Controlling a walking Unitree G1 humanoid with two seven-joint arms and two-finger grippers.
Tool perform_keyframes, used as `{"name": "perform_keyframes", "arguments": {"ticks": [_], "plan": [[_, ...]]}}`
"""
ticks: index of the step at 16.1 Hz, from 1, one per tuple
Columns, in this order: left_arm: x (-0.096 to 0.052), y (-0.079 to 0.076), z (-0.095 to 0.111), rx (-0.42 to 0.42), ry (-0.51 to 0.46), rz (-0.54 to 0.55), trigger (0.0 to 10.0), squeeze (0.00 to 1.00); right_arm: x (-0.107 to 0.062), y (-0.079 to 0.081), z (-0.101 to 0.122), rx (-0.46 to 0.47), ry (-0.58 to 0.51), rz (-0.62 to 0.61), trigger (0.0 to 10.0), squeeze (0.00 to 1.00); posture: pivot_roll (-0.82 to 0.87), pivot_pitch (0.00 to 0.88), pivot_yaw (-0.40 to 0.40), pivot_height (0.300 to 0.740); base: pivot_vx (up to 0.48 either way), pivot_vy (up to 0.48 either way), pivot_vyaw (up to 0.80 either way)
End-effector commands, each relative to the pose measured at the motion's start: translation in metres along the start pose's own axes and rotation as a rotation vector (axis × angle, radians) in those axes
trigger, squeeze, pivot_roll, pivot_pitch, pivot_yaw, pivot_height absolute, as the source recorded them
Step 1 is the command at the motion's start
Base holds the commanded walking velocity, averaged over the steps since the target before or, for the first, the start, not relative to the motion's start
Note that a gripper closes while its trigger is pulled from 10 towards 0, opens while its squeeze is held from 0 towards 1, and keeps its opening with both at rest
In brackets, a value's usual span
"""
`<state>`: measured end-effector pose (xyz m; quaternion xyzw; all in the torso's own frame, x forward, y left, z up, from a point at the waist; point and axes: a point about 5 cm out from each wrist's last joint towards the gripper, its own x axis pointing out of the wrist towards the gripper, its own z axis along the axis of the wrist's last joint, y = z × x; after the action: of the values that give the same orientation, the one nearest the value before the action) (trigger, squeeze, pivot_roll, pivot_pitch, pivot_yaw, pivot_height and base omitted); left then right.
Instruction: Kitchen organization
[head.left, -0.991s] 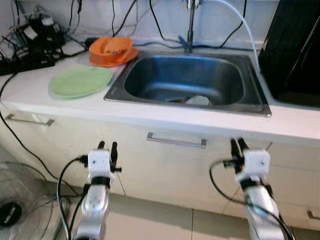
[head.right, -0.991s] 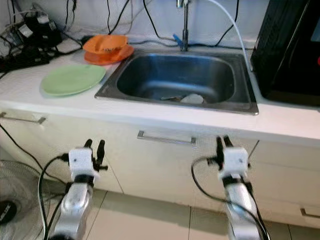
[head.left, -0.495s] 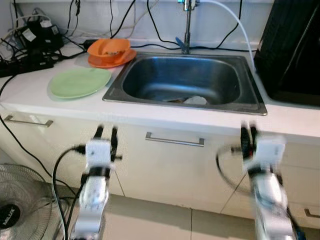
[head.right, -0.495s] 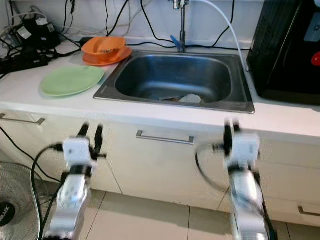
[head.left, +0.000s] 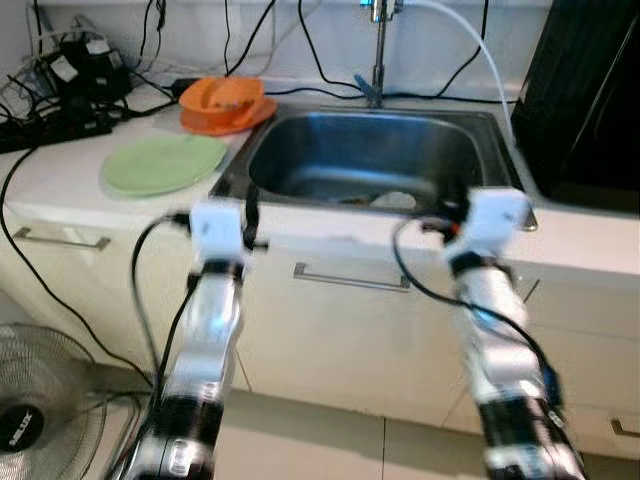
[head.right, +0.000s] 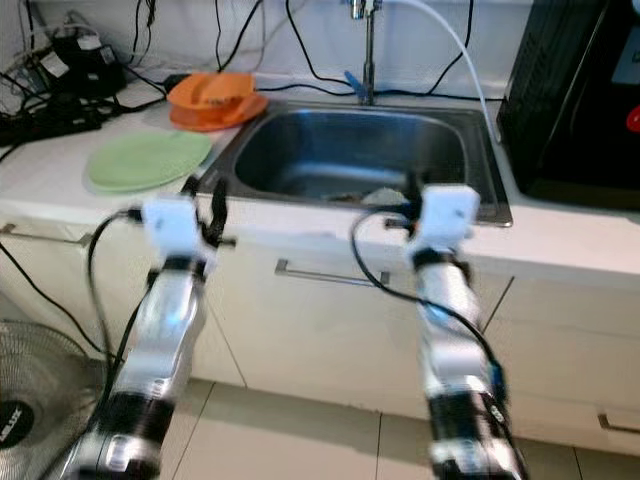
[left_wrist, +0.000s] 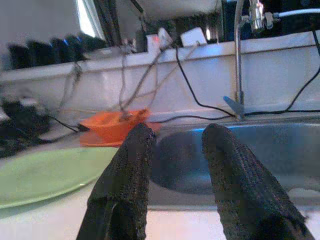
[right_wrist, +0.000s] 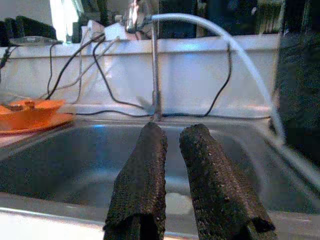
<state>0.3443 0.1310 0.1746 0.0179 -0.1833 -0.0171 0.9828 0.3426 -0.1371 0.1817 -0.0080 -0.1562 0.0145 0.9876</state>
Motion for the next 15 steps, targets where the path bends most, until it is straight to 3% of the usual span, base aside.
{"name": "perform_keyframes", "arguments": {"ticks": [1, 3, 7, 11, 13, 15], "plan": [[0.009, -0.004, -0.002, -0.048, 0.033, -0.019, 10.0, 0.00, 0.010, 0.012, -0.001, -0.001, 0.030, 0.030, 10.0, 0.00, 0.03, 0.000, 0.069, 0.740, 0.000, 0.000, 0.00], [0.021, -0.017, 0.006, -0.065, 0.016, -0.064, 10.0, 0.00, 0.016, 0.021, 0.001, -0.004, 0.024, 0.064, 10.0, 0.00, 0.03, 0.000, 0.067, 0.740, 0.000, 0.000, 0.00], [0.021, -0.025, -0.001, -0.091, 0.058, -0.065, 10.0, 0.00, 0.016, 0.012, -0.001, 0.003, 0.025, 0.022, 10.0, 0.00, 0.01, 0.000, 0.078, 0.740, 0.000, 0.000, 0.00], [0.018, -0.021, -0.009, -0.080, 0.093, -0.053, 10.0, 0.00, 0.018, -0.004, -0.008, 0.035, 0.059, -0.037, 10.0, 0.00, 0.02, 0.000, 0.087, 0.740, 0.000, 0.138, 0.00], [0.019, -0.019, -0.011, -0.078, 0.105, -0.043, 10.0, 0.00, 0.018, -0.005, -0.011, 0.025, 0.076, -0.035, 10.0, 0.00, 0.01, 0.000, 0.089, 0.740, 0.000, 0.368, -0.80], [0.019, -0.019, -0.011, -0.083, 0.108, -0.038, 10.0, 0.00, 0.015, -0.005, -0.013, 0.026, 0.083, -0.040, 10.0, 0.00, 0.01, 0.000, 0.088, 0.740, 0.000, 0.371, 0.00]]}}
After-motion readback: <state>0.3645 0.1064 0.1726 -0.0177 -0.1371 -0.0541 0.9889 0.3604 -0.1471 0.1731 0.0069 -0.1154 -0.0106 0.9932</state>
